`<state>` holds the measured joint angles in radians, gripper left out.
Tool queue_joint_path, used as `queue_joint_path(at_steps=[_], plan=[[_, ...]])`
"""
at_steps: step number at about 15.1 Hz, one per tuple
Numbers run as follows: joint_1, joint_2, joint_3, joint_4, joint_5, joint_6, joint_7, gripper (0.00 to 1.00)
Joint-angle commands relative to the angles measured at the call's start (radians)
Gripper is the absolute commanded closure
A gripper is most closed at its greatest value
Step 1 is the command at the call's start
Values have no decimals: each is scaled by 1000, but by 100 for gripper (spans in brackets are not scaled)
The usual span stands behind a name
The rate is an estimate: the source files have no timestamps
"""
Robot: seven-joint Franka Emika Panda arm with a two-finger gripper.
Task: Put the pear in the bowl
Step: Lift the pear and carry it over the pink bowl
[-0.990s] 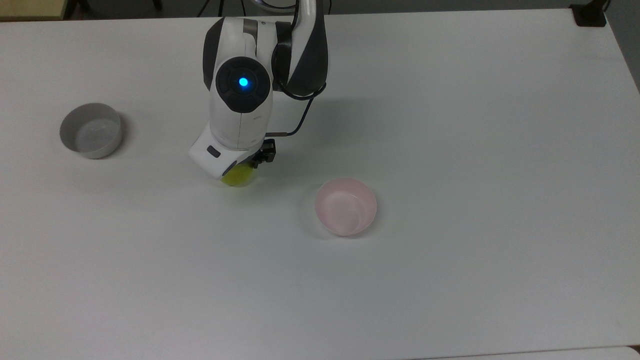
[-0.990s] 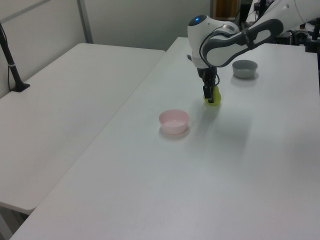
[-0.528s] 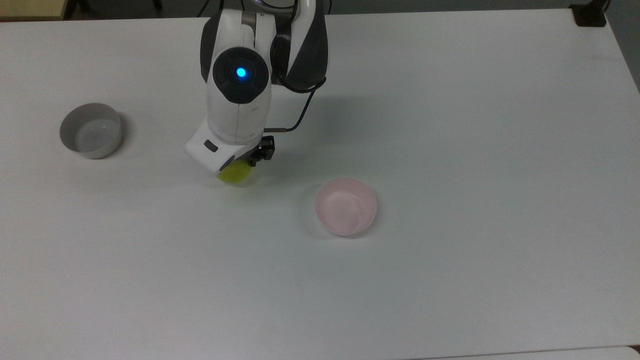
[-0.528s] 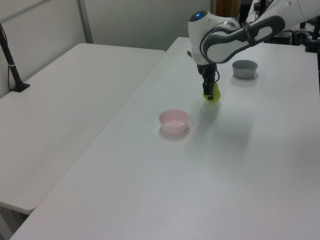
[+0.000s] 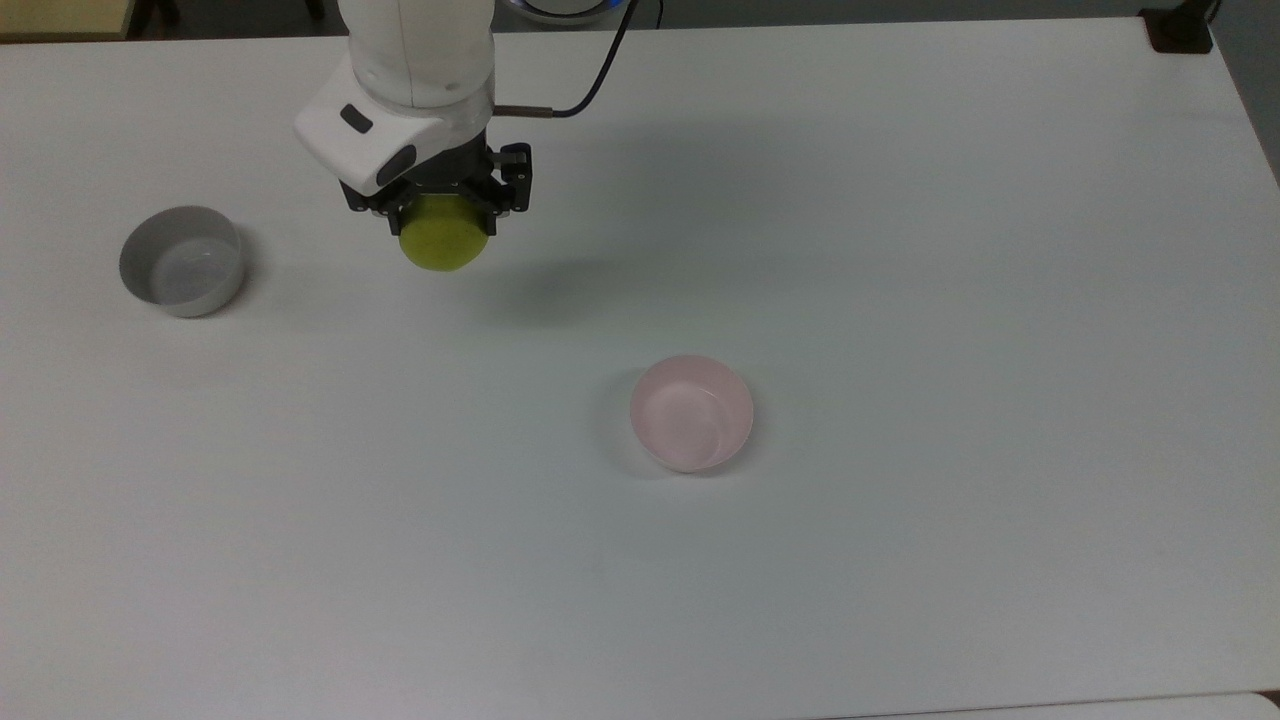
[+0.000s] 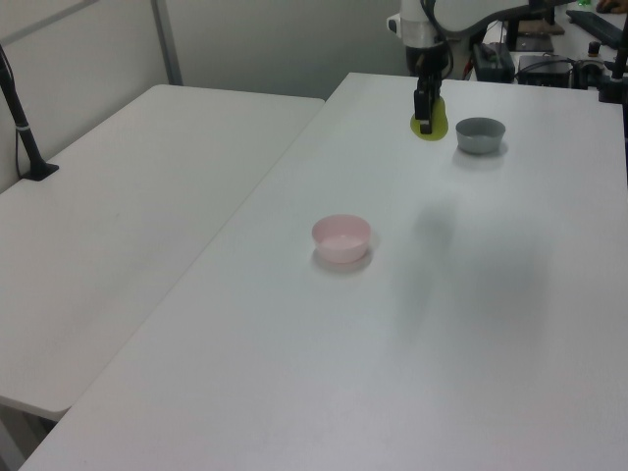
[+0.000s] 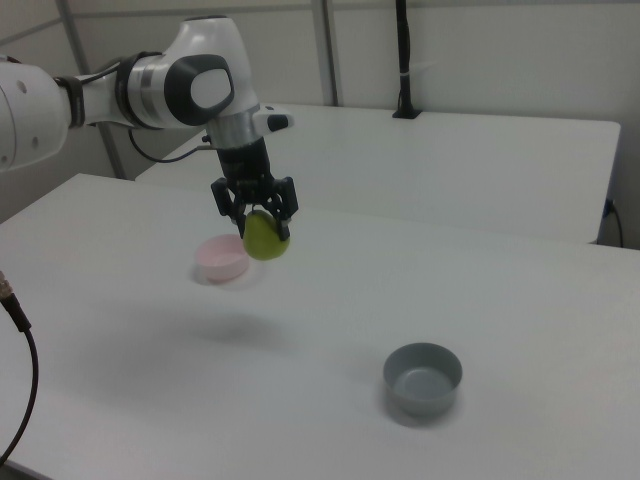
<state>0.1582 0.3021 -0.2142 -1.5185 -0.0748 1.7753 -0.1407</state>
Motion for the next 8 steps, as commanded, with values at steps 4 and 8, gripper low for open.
queue_joint_path(at_steps=[4, 8], plan=[[109, 94, -19, 112, 81, 19, 119, 64], [208, 137, -54, 115, 151, 205, 269, 62]])
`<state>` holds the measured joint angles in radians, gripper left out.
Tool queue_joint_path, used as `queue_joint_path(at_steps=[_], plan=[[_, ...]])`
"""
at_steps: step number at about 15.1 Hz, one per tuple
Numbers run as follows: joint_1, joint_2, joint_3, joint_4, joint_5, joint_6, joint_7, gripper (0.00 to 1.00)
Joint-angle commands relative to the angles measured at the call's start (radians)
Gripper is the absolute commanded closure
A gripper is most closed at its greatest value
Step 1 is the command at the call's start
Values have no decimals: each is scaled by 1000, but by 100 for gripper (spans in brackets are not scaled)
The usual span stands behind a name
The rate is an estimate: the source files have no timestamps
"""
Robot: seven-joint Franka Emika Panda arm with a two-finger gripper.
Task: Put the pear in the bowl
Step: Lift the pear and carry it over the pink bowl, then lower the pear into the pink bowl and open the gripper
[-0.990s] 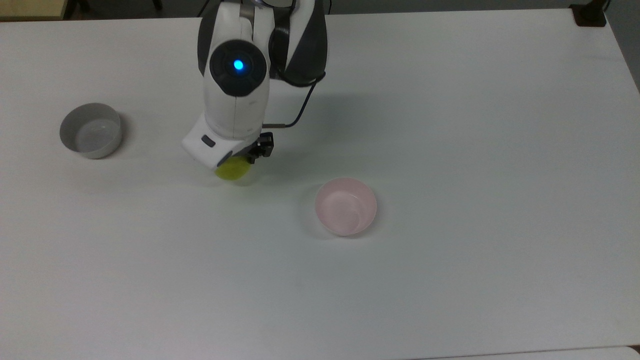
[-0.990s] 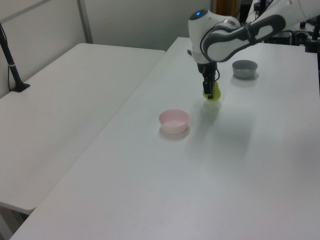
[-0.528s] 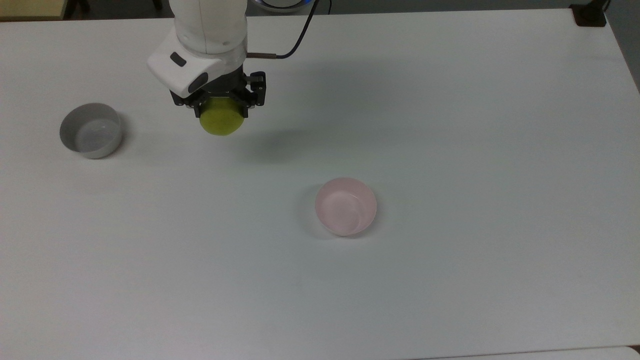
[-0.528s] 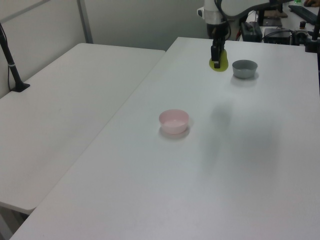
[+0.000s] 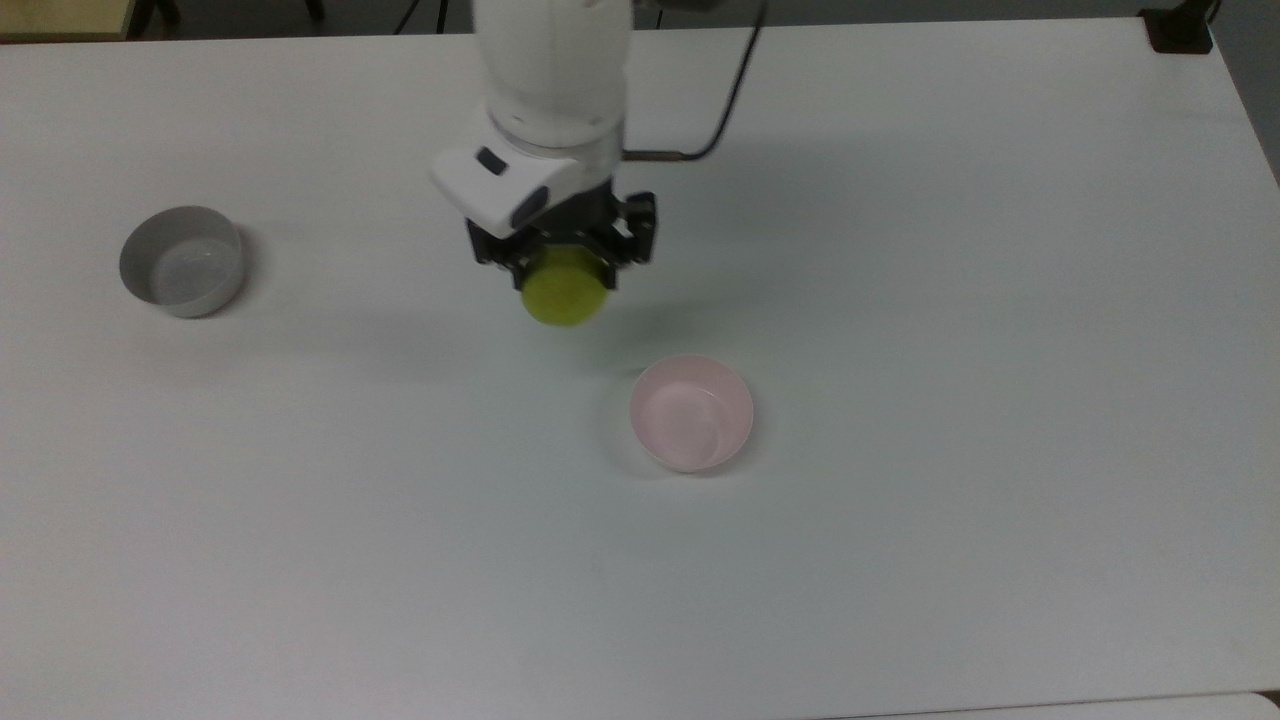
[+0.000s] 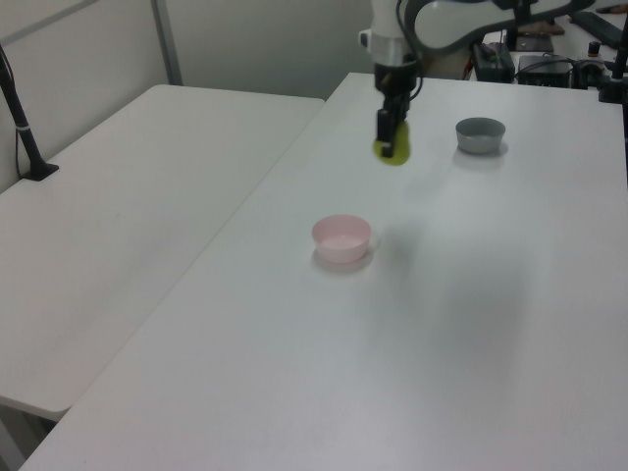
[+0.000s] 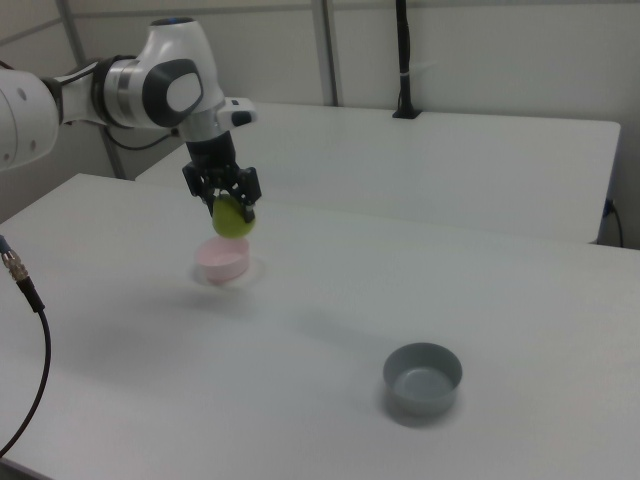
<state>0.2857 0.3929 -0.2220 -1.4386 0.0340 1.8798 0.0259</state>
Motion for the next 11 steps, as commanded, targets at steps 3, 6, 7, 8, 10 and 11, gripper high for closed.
queue_joint_path(at_steps=[3, 6, 7, 8, 10, 11], plan=[[136, 75, -46, 47, 43, 157, 175, 62], [142, 151, -43, 58, 41, 232, 226, 61], [141, 167, -42, 58, 38, 242, 223, 61], [141, 181, -43, 60, 37, 246, 221, 60], [144, 193, -42, 56, 34, 249, 213, 57], [144, 196, -40, 52, 32, 249, 212, 53]])
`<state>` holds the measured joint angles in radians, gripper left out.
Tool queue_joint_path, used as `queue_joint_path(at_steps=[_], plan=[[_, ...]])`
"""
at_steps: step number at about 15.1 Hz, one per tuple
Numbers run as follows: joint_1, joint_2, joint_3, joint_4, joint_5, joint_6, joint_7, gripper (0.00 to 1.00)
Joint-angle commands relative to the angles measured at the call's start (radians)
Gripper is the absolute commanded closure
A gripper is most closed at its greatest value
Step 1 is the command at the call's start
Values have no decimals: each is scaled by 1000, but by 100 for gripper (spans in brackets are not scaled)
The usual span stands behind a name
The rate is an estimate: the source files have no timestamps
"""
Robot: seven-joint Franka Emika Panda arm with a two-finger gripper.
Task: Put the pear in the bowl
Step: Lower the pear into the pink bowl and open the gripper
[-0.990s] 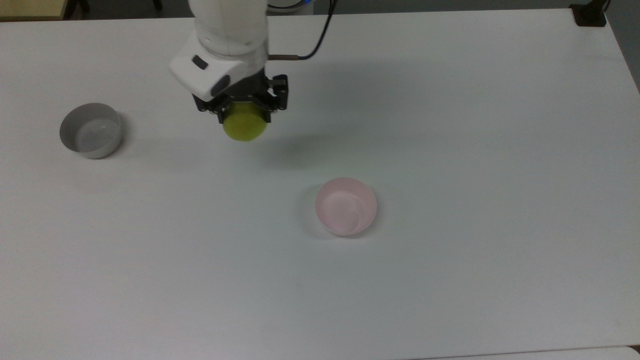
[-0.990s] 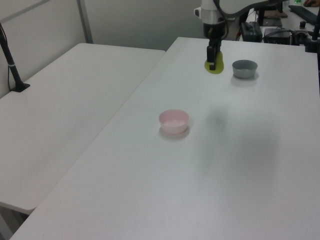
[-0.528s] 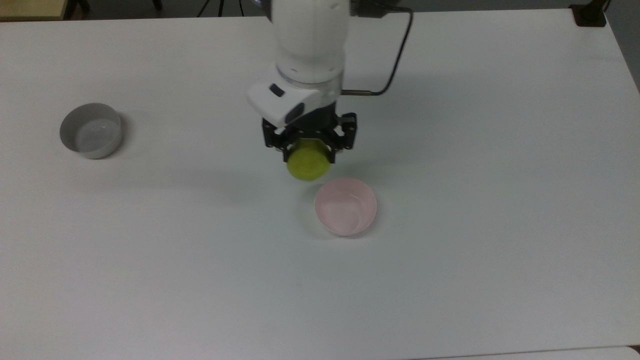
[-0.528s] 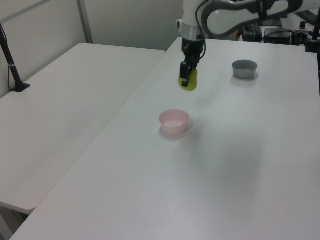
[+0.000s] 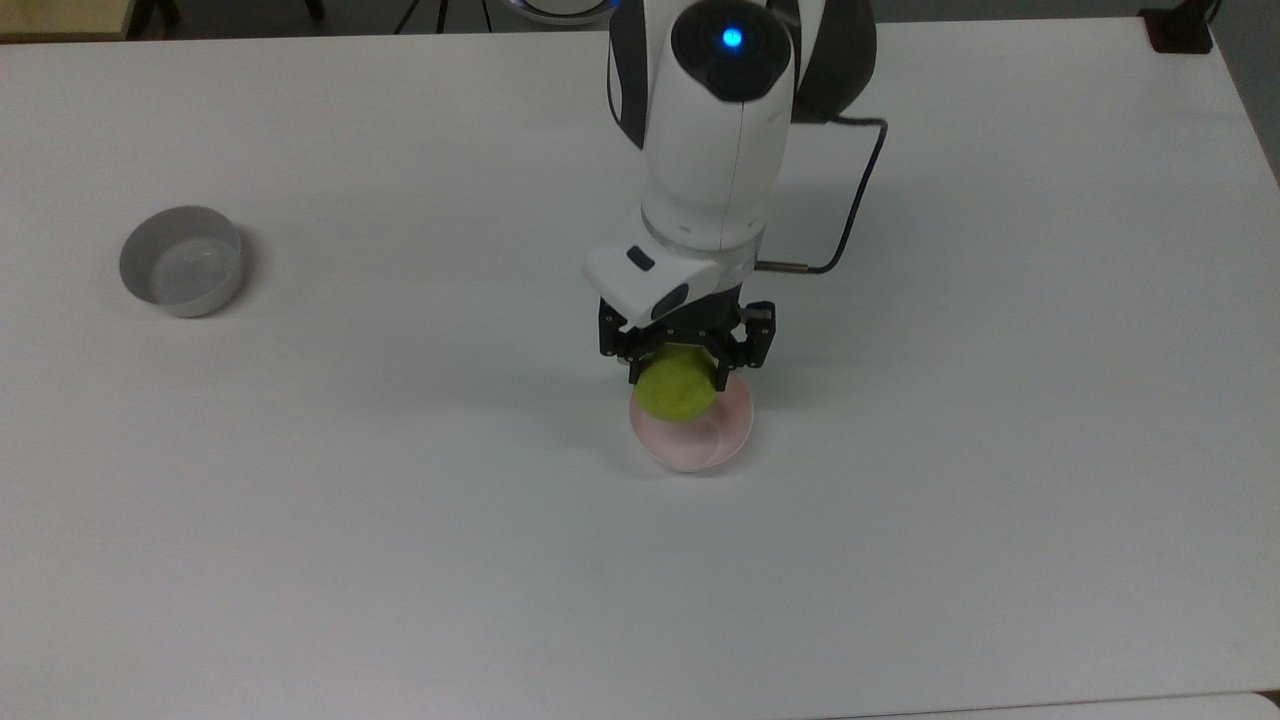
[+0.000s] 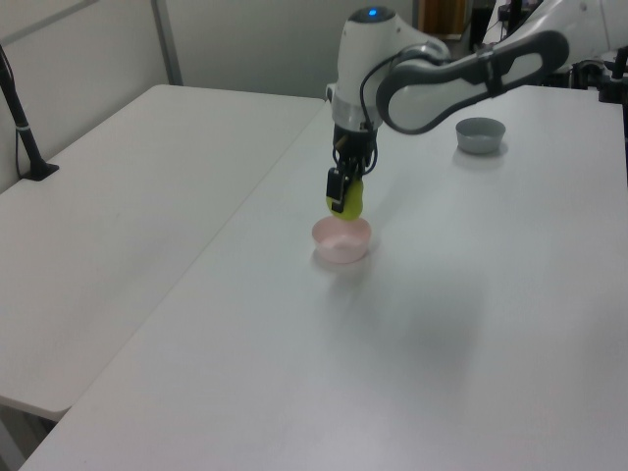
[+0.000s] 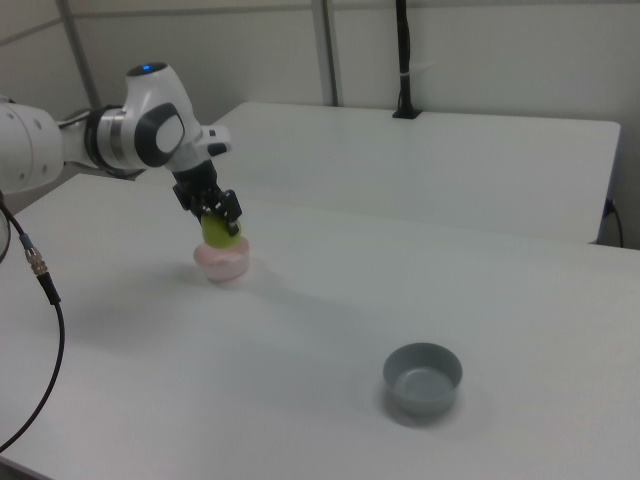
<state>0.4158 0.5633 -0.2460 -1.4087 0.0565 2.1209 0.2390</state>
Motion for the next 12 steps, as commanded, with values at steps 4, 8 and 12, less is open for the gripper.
queue_joint_path(at_steps=[4, 8, 12], plan=[[32, 76, -9, 28, 10, 10, 8, 40], [35, 89, -9, 27, 10, 42, 25, 1], [34, 86, -7, 24, 8, 53, 22, 0]])
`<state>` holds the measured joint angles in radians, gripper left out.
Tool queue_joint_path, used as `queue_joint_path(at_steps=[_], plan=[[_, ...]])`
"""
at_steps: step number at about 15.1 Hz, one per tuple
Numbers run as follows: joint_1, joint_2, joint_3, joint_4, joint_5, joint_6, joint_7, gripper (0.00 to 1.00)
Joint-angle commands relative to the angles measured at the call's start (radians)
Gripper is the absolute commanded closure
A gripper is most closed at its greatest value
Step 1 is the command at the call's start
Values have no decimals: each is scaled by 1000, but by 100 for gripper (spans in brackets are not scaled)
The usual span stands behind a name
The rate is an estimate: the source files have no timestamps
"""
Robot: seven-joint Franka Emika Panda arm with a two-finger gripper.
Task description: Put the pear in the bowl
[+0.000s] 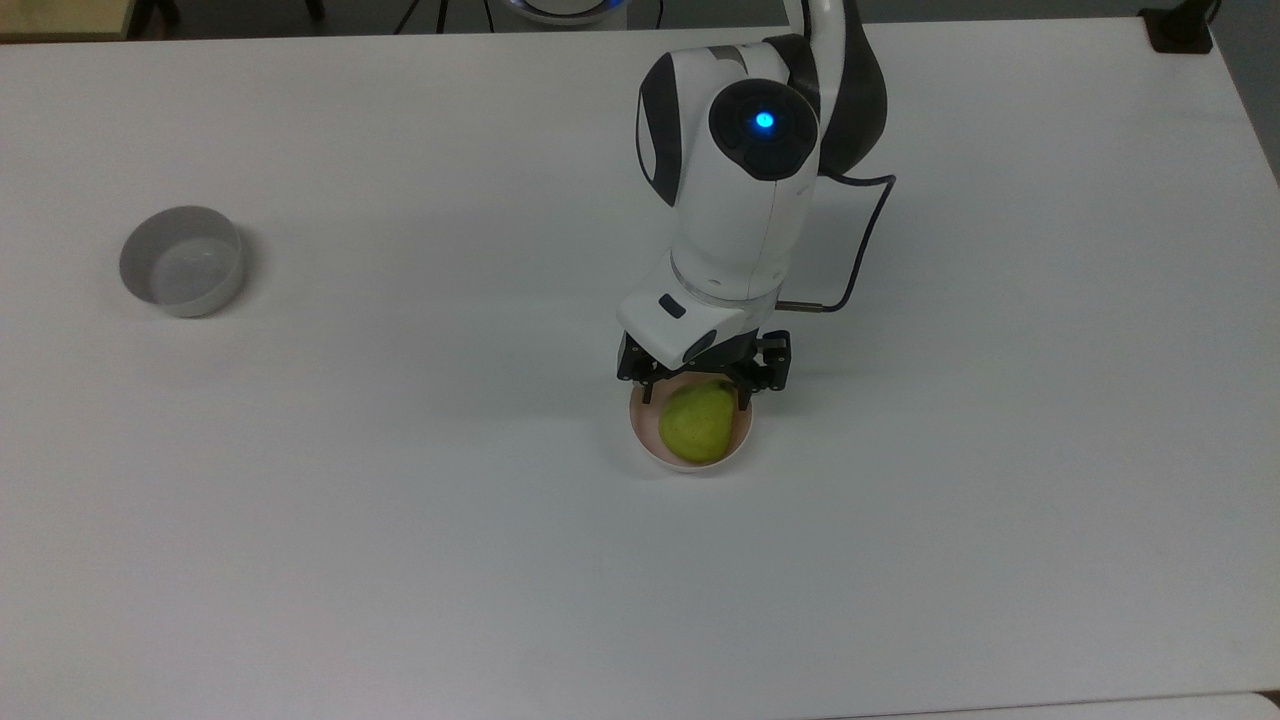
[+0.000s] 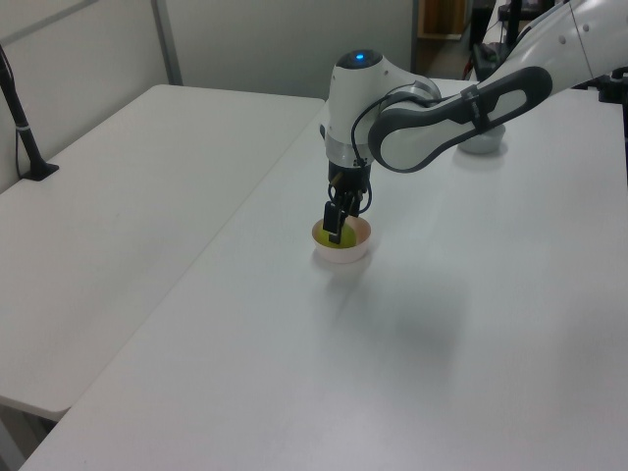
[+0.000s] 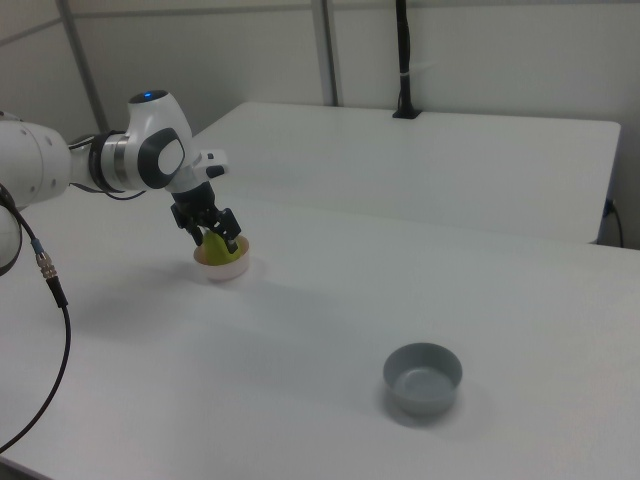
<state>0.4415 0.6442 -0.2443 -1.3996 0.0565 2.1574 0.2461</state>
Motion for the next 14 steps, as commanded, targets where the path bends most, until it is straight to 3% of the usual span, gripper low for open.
queue_joint_path(at_steps=[1, 7, 11, 14], plan=[[8, -1, -9, 14, 8, 15, 15, 0], [-7, -168, -10, -13, 6, -100, 7, 0], [-56, -311, -9, -42, -7, -252, -10, 0], [-134, -423, -9, -68, -15, -446, -134, 0]])
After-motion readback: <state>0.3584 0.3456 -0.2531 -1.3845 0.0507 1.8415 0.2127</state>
